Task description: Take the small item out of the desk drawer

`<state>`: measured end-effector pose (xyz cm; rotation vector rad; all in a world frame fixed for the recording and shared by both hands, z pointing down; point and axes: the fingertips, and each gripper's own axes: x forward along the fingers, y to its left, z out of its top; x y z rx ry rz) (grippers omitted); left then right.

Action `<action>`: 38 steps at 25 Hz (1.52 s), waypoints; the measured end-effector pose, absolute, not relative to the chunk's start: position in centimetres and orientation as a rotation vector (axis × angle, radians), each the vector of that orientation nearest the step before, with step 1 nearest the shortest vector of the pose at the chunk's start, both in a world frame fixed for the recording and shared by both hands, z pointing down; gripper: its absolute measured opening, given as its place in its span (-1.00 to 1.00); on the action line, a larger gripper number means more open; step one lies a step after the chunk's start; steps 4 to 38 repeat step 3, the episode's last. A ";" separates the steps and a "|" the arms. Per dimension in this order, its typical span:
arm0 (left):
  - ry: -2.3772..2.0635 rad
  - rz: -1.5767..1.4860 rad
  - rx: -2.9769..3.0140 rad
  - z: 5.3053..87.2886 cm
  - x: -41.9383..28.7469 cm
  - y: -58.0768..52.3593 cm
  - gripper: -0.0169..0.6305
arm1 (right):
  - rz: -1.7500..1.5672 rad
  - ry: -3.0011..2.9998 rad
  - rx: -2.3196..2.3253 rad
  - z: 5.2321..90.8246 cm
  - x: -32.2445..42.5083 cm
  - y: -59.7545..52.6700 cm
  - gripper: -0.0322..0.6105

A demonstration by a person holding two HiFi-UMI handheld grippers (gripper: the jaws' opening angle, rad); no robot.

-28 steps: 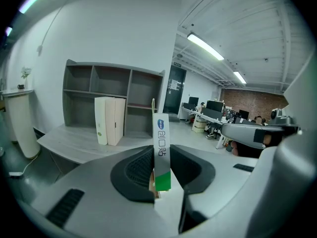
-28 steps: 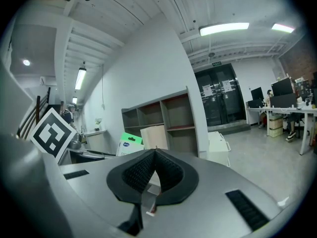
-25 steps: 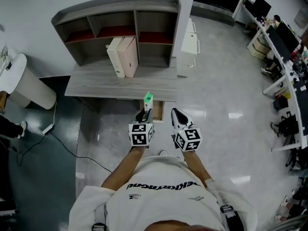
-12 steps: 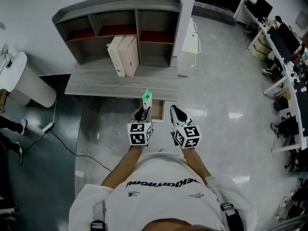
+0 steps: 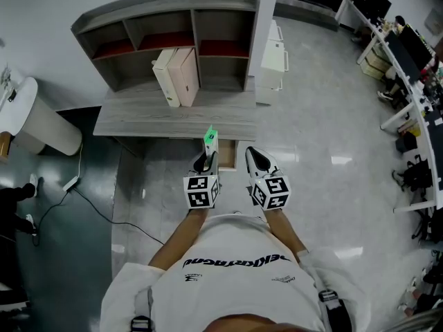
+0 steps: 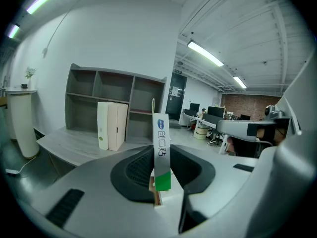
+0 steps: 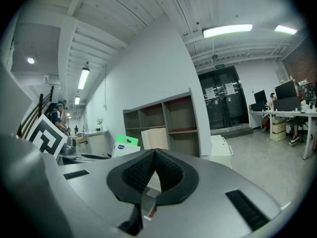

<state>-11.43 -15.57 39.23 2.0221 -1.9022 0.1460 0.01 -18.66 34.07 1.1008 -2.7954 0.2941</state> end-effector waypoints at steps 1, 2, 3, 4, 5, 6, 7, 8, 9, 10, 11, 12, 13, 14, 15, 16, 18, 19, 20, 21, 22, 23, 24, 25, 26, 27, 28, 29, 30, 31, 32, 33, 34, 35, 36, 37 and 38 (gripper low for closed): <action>-1.905 0.139 2.021 39.2 -11.5 -15.6 -0.63 | 0.293 -2.796 1.102 34.0 0.0 -18.7 -0.80; -1.907 0.132 2.020 39.2 -11.6 -15.5 -0.63 | 0.292 -2.797 1.104 34.0 0.0 -18.7 -0.80; -1.910 0.123 2.019 39.2 -11.7 -15.5 -0.63 | 0.291 -2.798 1.106 34.0 0.1 -18.8 -0.80; -1.910 0.123 2.019 39.2 -11.7 -15.5 -0.63 | 0.291 -2.798 1.106 34.0 0.1 -18.8 -0.80; -1.910 0.123 2.019 39.2 -11.7 -15.5 -0.63 | 0.291 -2.798 1.106 34.0 0.1 -18.8 -0.80; -1.910 0.123 2.019 39.2 -11.7 -15.5 -0.63 | 0.291 -2.798 1.106 34.0 0.1 -18.8 -0.80; -1.910 0.123 2.019 39.2 -11.7 -15.5 -0.63 | 0.291 -2.798 1.106 34.0 0.1 -18.8 -0.80; -1.910 0.123 2.019 39.2 -11.7 -15.5 -0.63 | 0.291 -2.798 1.106 34.0 0.1 -18.8 -0.80; -1.910 0.123 2.019 39.2 -11.7 -15.5 -0.63 | 0.291 -2.798 1.106 34.0 0.1 -18.8 -0.80; -1.910 0.123 2.019 39.2 -11.7 -15.5 -0.63 | 0.291 -2.798 1.106 34.0 0.1 -18.8 -0.80; -1.910 0.123 2.019 39.2 -11.7 -15.5 -0.63 | 0.291 -2.798 1.106 34.0 0.1 -18.8 -0.80; -1.910 0.123 2.019 39.2 -11.7 -15.5 -0.63 | 0.291 -2.798 1.106 34.0 0.1 -18.8 -0.80; -1.910 0.123 2.019 39.2 -11.7 -15.5 -0.63 | 0.291 -2.798 1.106 34.0 0.1 -18.8 -0.80; -1.910 0.123 2.019 39.2 -11.7 -15.5 -0.63 | 0.291 -2.798 1.106 34.0 0.1 -18.8 -0.80; -1.910 0.123 2.019 39.2 -11.7 -15.5 -0.63 | 0.291 -2.798 1.106 34.0 0.1 -18.8 -0.80; -1.910 0.123 2.019 39.2 -11.7 -15.5 -0.63 | 0.291 -2.798 1.106 34.0 0.1 -18.8 -0.80; -1.910 0.123 2.019 39.2 -11.7 -15.5 -0.63 | 0.291 -2.798 1.106 34.0 0.1 -18.8 -0.80; -1.910 0.123 2.019 39.2 -11.7 -15.5 -0.63 | 0.291 -2.798 1.106 34.0 0.1 -18.8 -0.80; -1.910 0.123 2.019 39.2 -11.7 -15.5 -0.63 | 0.291 -2.798 1.106 34.0 0.1 -18.8 -0.80; -1.910 0.123 2.019 39.2 -11.7 -15.5 -0.63 | 0.291 -2.798 1.106 34.0 0.1 -18.8 -0.80; -1.910 0.123 2.019 39.2 -11.7 -15.5 -0.63 | 0.291 -2.798 1.106 34.0 0.1 -18.8 -0.80; -1.910 0.123 2.019 39.2 -11.7 -15.5 -0.63 | 0.291 -2.798 1.106 34.0 0.1 -18.8 -0.80; -1.910 0.123 2.019 39.2 -11.7 -15.5 -0.63 | 0.291 -2.798 1.106 34.0 0.1 -18.8 -0.80; -1.910 0.123 2.019 39.2 -11.7 -15.5 -0.63 | 0.291 -2.798 1.106 34.0 0.1 -18.8 -0.80; -1.910 0.123 2.019 39.2 -11.7 -15.5 -0.63 | 0.291 -2.798 1.106 34.0 0.1 -18.8 -0.80; -1.910 0.123 2.019 39.2 -11.7 -15.5 -0.63 | 0.291 -2.798 1.106 34.0 0.1 -18.8 -0.80; -1.910 0.123 2.019 39.2 -11.7 -15.5 -0.63 | 0.291 -2.798 1.106 34.0 0.1 -18.8 -0.80; -1.910 0.123 2.019 39.2 -11.7 -15.5 -0.63 | 0.291 -2.798 1.106 34.0 0.1 -18.8 -0.80; -1.910 0.123 2.019 39.2 -11.7 -15.5 -0.63 | 0.291 -2.798 1.106 34.0 0.1 -18.8 -0.80; -1.910 0.123 2.019 39.2 -11.7 -15.5 -0.63 | 0.291 -2.798 1.106 34.0 0.1 -18.8 -0.80; -1.910 0.123 2.019 39.2 -11.7 -15.5 -0.63 | 0.291 -2.798 1.106 34.0 0.1 -18.8 -0.80; -1.910 0.123 2.019 39.2 -11.7 -15.5 -0.63 | 0.291 -2.798 1.106 34.0 0.1 -18.8 -0.80; -1.910 0.123 2.019 39.2 -11.7 -15.5 -0.63 | 0.291 -2.798 1.106 34.0 0.1 -18.8 -0.80; -1.910 0.123 2.019 39.2 -11.7 -15.5 -0.63 | 0.291 -2.798 1.106 34.0 0.1 -18.8 -0.80; -1.910 0.123 2.019 39.2 -11.7 -15.5 -0.63 | 0.291 -2.798 1.106 34.0 0.1 -18.8 -0.80; -1.910 0.123 2.019 39.2 -11.7 -15.5 -0.63 | 0.291 -2.798 1.106 34.0 0.1 -18.8 -0.80; -1.910 0.123 2.019 39.2 -11.7 -15.5 -0.63 | 0.291 -2.798 1.106 34.0 0.1 -18.8 -0.80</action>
